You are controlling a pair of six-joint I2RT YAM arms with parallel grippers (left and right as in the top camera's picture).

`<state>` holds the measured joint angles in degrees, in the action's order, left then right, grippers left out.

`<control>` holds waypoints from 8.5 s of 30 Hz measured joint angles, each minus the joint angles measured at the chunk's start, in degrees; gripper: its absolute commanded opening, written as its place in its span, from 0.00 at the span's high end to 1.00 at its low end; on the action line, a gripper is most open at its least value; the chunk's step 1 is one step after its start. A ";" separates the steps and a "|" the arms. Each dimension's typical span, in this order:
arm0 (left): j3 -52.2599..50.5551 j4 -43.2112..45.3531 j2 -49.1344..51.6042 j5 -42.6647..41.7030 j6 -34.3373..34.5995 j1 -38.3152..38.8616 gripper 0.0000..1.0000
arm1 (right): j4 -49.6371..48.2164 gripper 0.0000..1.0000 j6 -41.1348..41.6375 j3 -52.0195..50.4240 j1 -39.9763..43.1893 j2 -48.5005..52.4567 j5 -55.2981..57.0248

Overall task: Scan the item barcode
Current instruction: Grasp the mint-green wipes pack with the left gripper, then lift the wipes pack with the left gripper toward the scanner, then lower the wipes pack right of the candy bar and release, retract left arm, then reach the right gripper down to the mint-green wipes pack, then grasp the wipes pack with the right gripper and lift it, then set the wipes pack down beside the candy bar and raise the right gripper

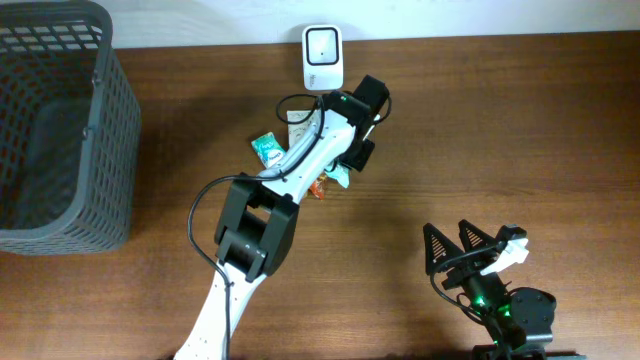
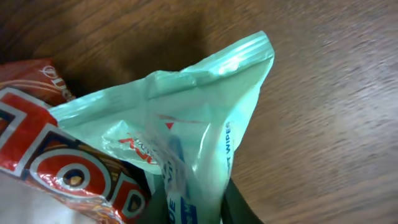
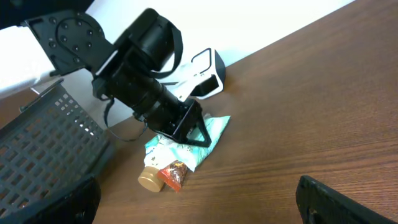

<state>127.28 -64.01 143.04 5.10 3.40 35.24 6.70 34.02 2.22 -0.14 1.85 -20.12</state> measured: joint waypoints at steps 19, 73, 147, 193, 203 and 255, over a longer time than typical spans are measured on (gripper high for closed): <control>50.10 -32.68 -2.47 -57.51 13.97 -17.62 0.99 | 0.26 0.01 0.00 0.13 0.00 0.04 0.20; 40.17 -28.74 14.49 -18.84 10.14 -2.62 0.20 | 0.28 0.01 0.02 0.13 0.00 0.04 0.20; 50.84 -32.68 0.00 -19.28 10.78 -28.68 0.01 | 59.25 0.31 -4.87 95.27 -27.21 119.95 27.23; 50.84 -32.68 0.00 -19.28 10.78 -28.68 0.01 | 63.71 0.33 -25.62 87.41 2.64 125.26 -19.89; 50.84 -32.68 0.00 -19.28 10.78 -28.68 0.01 | 74.66 0.11 -28.37 104.41 -0.98 125.50 -4.74; 50.84 -32.68 0.00 -19.28 10.78 -28.68 0.01 | 63.41 0.01 -16.52 109.92 -3.96 121.74 -13.38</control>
<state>178.12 -96.68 143.04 -14.17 14.17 6.57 70.11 17.50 112.14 -4.10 123.59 -33.50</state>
